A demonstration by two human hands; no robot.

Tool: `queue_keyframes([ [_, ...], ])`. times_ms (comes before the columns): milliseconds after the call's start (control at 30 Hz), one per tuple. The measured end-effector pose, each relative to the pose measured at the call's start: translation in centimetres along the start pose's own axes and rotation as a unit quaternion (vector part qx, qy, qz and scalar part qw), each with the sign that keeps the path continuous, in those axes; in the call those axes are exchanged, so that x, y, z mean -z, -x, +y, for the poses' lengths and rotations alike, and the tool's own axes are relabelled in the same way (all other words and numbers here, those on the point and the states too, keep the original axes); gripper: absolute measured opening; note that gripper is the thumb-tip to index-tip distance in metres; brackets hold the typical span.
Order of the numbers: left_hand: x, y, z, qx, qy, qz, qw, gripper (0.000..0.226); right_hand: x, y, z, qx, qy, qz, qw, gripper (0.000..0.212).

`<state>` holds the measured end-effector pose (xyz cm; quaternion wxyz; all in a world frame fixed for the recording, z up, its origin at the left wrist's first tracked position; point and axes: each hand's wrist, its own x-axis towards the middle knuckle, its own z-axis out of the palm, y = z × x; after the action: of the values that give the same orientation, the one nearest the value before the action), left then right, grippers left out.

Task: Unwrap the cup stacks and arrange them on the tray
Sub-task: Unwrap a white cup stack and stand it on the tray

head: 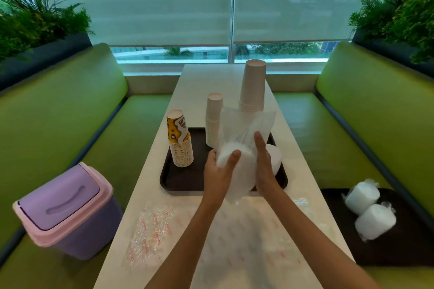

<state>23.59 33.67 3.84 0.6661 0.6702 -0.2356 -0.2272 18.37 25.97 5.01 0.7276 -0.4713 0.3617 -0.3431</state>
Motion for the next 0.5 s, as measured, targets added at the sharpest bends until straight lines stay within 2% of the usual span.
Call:
queue_keyframes([
  [133, -2.5, -0.3, 0.5, 0.073, 0.100, 0.094, 0.988, 0.060, -0.4, 0.3, 1.5, 0.004, -0.019, 0.046, 0.999, 0.055],
  [200, -3.2, 0.3, -0.1, 0.084, 0.117, 0.096, 0.985, 0.068, 0.0, 0.0, 1.7, -0.004, -0.039, 0.065, 0.997, 0.044],
  [267, -4.0, 1.6, -1.2, 0.087, 0.075, 0.066, 0.991, 0.085, 0.8, -0.6, 1.6, -0.022, -0.046, 0.083, 0.995, 0.053],
  [333, -4.0, 2.8, -2.4, 0.083, -0.026, -0.005, 0.996, 0.096, 1.8, -1.4, 1.2, -0.018, -0.021, 0.091, 0.995, 0.058],
  [367, -3.7, 2.7, -3.0, 0.078, -0.050, -0.041, 0.995, 0.082, 2.2, -1.8, 0.9, -0.010, -0.007, 0.081, 0.997, 0.061],
  [433, -2.7, 2.0, -2.3, 0.088, -0.005, -0.069, 0.994, 0.040, 2.9, -2.3, 0.4, 0.002, 0.018, 0.045, 0.999, 0.075],
  [467, -2.2, 1.3, -1.7, 0.085, 0.010, -0.062, 0.994, 0.044, 3.2, -2.5, 0.3, 0.003, 0.028, 0.023, 0.999, 0.079],
  [500, -1.7, 0.5, -1.2, 0.071, 0.032, -0.048, 0.996, 0.065, 3.5, -2.7, 0.4, -0.002, 0.039, 0.002, 0.999, 0.080],
])
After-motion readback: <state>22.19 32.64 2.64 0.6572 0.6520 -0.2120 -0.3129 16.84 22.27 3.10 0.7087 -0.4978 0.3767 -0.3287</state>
